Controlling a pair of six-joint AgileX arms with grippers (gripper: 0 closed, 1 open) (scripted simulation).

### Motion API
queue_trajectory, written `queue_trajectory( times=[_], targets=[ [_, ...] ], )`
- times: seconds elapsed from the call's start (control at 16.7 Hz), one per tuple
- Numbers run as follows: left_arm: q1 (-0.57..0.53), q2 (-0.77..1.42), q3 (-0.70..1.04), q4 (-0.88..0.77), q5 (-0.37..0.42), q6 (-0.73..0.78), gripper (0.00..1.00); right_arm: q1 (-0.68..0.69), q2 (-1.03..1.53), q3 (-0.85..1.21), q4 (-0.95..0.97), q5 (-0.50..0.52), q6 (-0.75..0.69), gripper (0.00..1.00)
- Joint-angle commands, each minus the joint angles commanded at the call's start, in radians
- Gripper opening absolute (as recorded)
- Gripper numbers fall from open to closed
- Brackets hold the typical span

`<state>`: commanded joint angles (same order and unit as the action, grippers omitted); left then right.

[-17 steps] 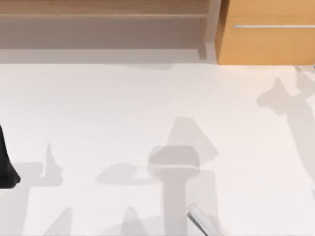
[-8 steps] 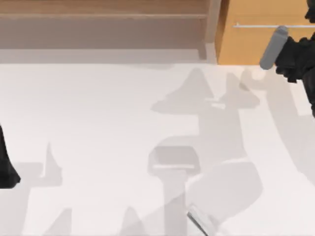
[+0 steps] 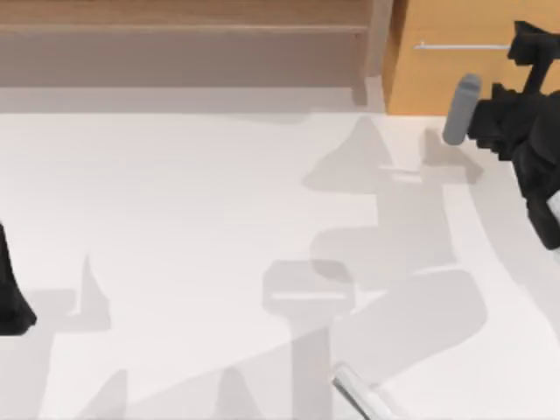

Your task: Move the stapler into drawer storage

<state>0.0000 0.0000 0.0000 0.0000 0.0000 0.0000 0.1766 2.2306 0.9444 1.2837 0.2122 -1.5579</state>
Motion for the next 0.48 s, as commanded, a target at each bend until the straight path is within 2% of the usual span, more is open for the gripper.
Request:
queue_trajectory(
  times=[0.48],
  targets=[
    [0.000, 0.000, 0.000, 0.000, 0.000, 0.000, 1.00, -0.010, 0.040, 0.091, -0.051, -0.010, -0.001, 1.00]
  ],
)
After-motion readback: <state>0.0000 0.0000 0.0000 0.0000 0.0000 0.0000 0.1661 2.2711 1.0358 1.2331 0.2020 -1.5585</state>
